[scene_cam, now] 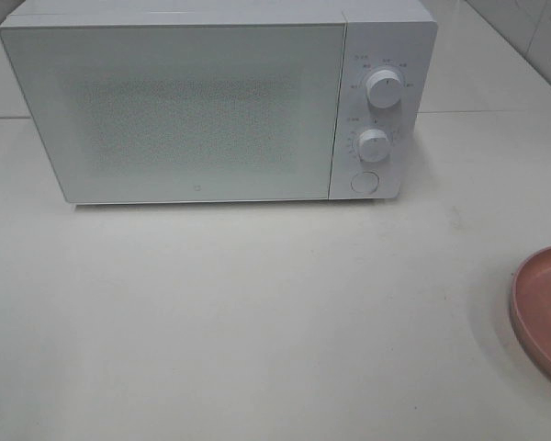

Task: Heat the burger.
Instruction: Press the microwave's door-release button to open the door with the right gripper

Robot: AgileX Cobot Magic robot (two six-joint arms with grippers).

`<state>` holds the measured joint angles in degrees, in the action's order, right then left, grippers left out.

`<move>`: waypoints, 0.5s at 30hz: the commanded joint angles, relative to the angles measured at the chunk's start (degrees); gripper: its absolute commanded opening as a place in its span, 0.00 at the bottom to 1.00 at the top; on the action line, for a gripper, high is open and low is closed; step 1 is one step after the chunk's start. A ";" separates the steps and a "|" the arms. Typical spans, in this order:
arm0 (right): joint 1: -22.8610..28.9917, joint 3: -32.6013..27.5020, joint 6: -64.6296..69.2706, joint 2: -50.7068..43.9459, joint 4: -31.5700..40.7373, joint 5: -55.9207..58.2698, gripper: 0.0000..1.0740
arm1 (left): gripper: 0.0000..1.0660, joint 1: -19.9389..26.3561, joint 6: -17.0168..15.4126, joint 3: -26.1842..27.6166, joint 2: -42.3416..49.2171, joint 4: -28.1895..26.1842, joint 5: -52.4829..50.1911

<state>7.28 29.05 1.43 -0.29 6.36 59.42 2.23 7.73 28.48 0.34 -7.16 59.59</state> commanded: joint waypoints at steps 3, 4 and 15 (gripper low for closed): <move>-0.17 1.43 4.53 1.26 0.11 -1.66 0.69 | 0.92 0.11 -0.17 -0.17 1.15 -0.34 -0.23; -0.17 1.66 4.58 2.23 0.11 -2.01 0.69 | 0.92 0.11 -0.17 -0.17 1.15 -0.34 -0.23; -0.17 2.12 4.47 14.15 0.11 -10.60 0.69 | 0.92 0.11 -0.17 -0.17 1.15 -0.34 -0.23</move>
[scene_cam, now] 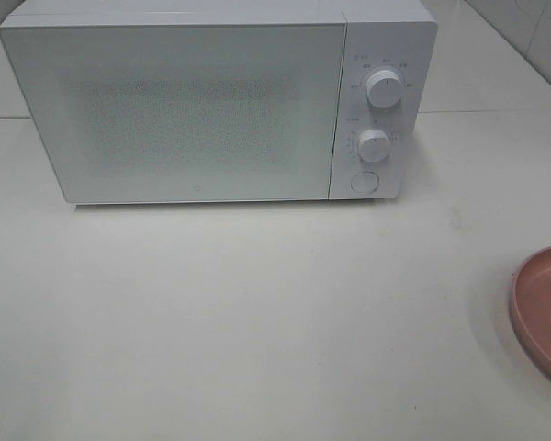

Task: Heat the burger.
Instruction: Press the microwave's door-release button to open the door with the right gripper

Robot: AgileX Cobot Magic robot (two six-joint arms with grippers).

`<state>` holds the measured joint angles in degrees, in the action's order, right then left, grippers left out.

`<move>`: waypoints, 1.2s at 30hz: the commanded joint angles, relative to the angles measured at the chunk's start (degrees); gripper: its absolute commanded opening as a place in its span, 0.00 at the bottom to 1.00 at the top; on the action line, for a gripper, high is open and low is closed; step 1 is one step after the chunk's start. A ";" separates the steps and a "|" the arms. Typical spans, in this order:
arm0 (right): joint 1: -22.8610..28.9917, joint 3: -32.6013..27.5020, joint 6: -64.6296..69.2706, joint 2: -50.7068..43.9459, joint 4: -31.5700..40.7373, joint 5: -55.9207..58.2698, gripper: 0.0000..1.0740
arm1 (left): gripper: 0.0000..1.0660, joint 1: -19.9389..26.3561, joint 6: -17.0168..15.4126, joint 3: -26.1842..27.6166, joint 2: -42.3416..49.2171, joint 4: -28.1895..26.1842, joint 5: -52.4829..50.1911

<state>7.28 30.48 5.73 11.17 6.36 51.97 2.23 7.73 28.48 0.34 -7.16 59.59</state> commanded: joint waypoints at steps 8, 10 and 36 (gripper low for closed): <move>-0.17 0.69 -1.72 11.57 -0.11 -12.78 0.69 | 0.92 0.11 -0.17 -0.17 1.15 -0.34 -0.23; -0.17 0.69 -1.95 12.49 -0.11 -13.87 0.69 | 0.92 0.11 -0.17 -0.17 1.15 -0.34 -0.23; -0.17 0.46 -3.04 42.46 -0.74 -43.54 0.69 | 0.92 0.11 -0.17 -0.17 1.15 -0.34 -0.23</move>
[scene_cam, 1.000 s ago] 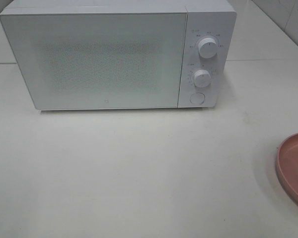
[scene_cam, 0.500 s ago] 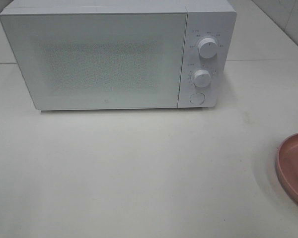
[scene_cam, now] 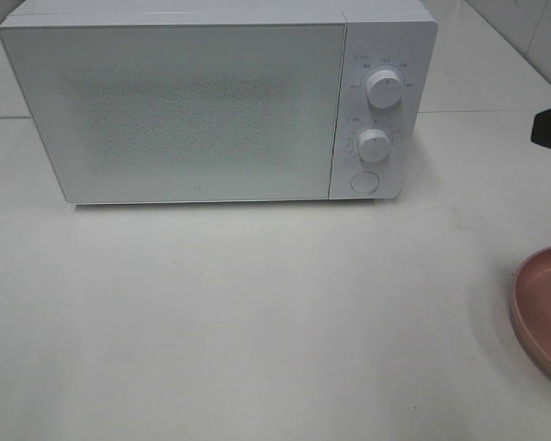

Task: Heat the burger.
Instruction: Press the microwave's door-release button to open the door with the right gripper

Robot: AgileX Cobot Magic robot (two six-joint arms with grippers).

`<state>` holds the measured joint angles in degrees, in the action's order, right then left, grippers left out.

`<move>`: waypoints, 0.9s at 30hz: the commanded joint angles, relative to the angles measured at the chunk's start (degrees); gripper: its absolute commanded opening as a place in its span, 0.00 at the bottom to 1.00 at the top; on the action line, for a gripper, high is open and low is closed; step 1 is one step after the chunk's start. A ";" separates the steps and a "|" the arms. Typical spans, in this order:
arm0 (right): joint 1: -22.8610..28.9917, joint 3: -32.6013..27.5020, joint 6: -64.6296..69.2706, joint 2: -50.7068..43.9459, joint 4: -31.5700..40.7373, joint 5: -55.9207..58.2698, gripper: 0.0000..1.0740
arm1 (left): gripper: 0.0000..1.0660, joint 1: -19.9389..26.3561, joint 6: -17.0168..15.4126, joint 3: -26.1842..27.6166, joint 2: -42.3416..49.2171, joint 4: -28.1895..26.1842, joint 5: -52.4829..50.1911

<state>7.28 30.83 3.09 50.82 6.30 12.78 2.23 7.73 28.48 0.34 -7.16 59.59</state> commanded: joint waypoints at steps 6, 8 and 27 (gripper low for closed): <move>-0.17 -4.47 -0.40 9.28 -1.60 -21.60 0.69 | 0.92 0.11 -0.17 -0.17 1.15 -0.34 -0.23; -0.17 -5.04 -0.40 10.03 -1.60 -23.78 0.69 | 0.92 0.11 -0.17 -0.17 1.15 -0.34 -0.23; 11.57 -16.56 -14.84 30.83 12.20 -76.72 0.69 | 0.92 0.11 -0.17 -0.17 1.15 -0.34 -0.23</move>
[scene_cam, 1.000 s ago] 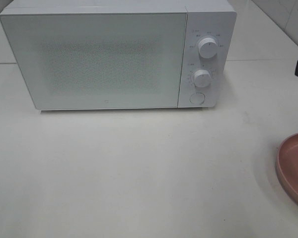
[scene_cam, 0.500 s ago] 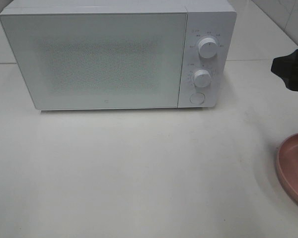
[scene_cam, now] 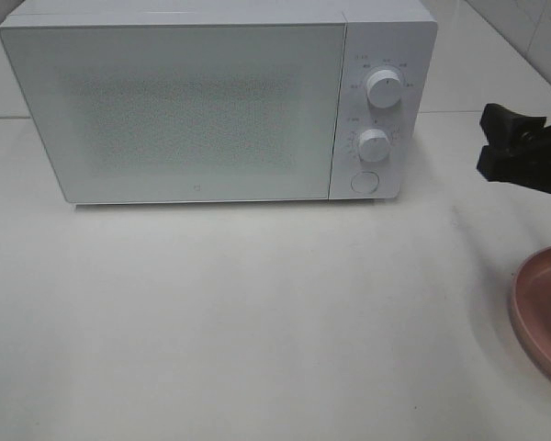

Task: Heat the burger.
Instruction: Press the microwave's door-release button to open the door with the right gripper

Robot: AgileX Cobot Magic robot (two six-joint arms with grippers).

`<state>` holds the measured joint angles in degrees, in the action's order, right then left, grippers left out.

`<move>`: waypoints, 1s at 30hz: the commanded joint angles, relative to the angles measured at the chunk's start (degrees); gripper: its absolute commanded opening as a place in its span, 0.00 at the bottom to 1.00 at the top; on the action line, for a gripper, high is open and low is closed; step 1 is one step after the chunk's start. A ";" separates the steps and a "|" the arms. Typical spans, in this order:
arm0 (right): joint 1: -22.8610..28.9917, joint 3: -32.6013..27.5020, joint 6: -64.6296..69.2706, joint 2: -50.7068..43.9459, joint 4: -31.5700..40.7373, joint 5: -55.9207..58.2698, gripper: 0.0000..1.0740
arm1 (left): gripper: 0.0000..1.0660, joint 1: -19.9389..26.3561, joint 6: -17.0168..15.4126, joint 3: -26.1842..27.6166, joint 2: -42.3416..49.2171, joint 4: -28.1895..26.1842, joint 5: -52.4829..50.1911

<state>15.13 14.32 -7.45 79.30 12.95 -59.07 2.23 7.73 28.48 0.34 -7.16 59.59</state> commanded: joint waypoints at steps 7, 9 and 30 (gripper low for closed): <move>13.18 0.00 -4.81 9.91 13.41 -9.91 0.69 | 0.92 0.11 -0.17 -0.17 1.15 -0.34 -0.23; 15.93 0.00 -4.98 11.86 15.53 -11.80 0.69 | 0.92 0.11 -0.17 -0.17 1.15 -0.34 -0.23; 25.50 6.70 -4.13 20.17 28.02 -11.17 0.69 | 0.92 0.11 -0.17 -0.17 1.15 -0.34 -0.23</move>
<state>40.51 20.45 -11.92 99.41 40.91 -69.10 2.23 7.73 28.48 0.34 -7.16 59.59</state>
